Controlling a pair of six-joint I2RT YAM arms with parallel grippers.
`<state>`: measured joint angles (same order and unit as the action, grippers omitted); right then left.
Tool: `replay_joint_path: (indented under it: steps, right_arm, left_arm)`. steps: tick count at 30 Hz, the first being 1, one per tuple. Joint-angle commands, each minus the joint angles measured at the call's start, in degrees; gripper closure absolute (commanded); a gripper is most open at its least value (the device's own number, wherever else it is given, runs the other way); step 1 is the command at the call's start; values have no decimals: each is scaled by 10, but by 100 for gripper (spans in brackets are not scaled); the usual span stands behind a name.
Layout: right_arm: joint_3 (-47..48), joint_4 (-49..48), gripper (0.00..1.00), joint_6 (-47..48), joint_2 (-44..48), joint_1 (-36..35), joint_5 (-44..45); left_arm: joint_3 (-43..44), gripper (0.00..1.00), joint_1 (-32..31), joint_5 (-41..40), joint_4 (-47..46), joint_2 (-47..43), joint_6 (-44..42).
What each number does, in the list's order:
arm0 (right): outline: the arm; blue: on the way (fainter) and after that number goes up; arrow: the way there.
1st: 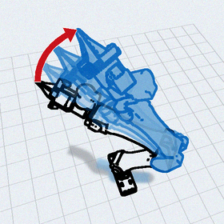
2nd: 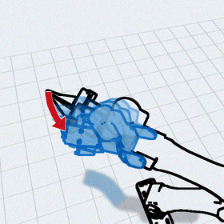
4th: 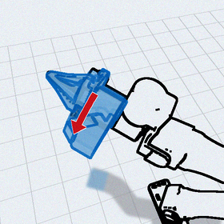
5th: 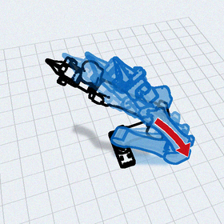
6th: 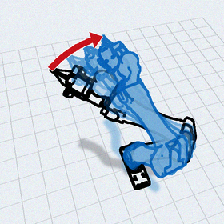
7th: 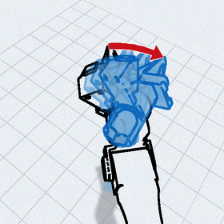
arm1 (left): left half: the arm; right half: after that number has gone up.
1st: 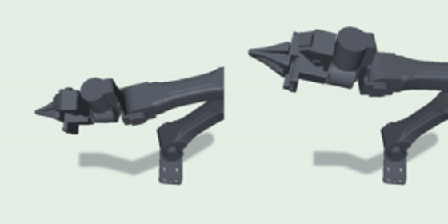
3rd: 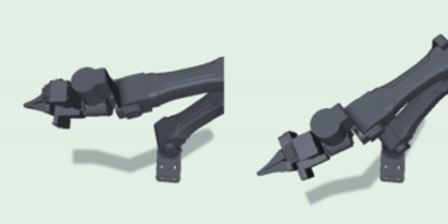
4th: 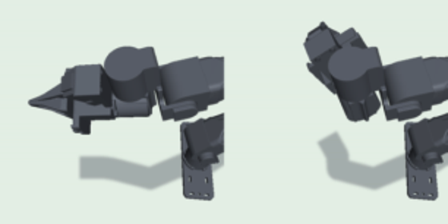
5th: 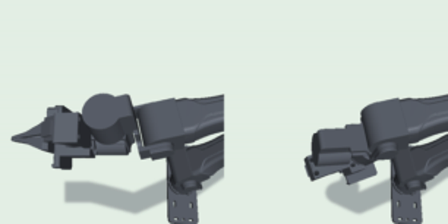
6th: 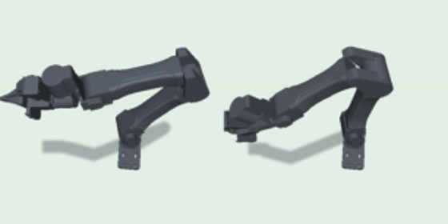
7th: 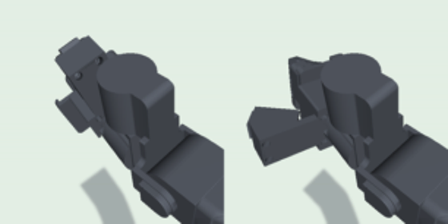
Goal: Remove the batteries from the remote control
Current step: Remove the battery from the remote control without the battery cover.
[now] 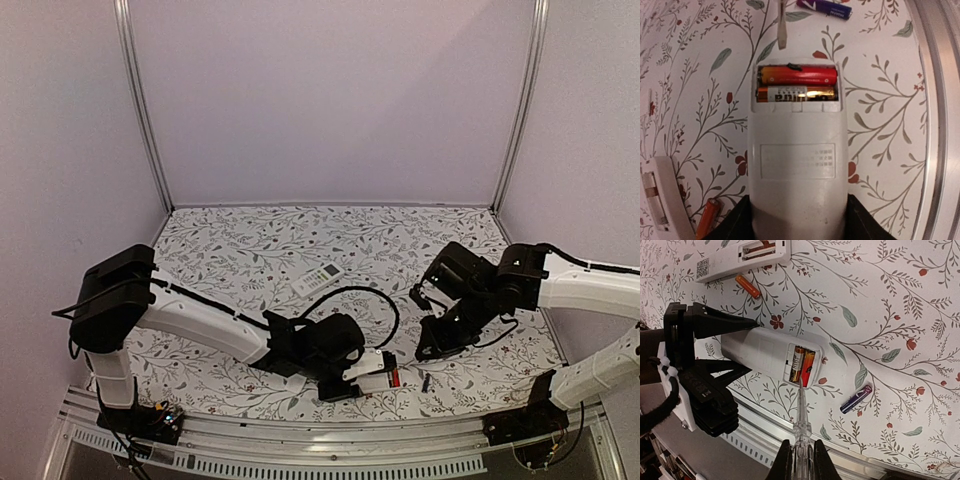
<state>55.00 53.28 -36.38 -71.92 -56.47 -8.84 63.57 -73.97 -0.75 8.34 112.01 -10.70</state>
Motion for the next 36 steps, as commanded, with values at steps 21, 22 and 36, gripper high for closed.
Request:
replay_joint_path:
  steps: [21, 22, 36]
  right_arm:
    - [15, -22, 100, -28, -86, 13, 17]
    - [18, -19, 100, -31, -91, 14, 23]
    - [-38, -107, 100, -114, -116, -6, 22]
  left_arm:
    - [-35, 72, 6, -45, 114, 57, -18]
    - [-35, 72, 7, -45, 115, 57, -18]
    - [-34, 72, 6, -34, 115, 58, -17]
